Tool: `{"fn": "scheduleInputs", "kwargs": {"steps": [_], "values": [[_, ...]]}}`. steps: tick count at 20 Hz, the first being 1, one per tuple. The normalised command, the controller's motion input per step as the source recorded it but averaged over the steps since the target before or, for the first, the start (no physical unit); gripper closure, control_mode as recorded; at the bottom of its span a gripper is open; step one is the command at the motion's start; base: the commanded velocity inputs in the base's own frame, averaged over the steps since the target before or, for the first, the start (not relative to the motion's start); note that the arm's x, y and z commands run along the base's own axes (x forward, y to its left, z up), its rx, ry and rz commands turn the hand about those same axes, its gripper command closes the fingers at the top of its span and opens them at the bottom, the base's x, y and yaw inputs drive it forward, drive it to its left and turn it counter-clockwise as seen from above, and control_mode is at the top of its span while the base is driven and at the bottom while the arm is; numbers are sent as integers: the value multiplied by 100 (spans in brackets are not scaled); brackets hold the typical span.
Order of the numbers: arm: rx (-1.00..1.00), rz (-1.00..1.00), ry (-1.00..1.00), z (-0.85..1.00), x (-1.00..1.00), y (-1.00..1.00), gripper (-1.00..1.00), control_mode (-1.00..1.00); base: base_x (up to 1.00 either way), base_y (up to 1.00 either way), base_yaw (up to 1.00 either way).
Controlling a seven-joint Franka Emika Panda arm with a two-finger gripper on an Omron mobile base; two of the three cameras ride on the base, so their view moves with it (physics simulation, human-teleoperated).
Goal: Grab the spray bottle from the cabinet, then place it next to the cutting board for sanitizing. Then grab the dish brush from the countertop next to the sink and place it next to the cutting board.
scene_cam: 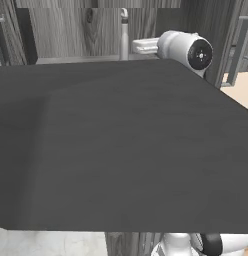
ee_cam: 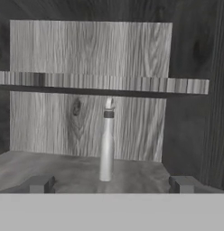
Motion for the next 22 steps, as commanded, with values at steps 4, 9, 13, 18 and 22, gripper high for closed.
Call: {"fn": "scheduleInputs", "kwargs": {"steps": [4,9,13,18,22], "values": [[0,0,3,0,35,4,-100,-100,0,0,0],[0,0,0,0,28,4,-100,-100,0,0,0],[0,0,0,0,28,22,-100,-100,0,0,0],[0,0,0,0,35,13,-100,-100,0,0,0],[0,0,0,0,28,0,-100,-100,0,0,0]]}}
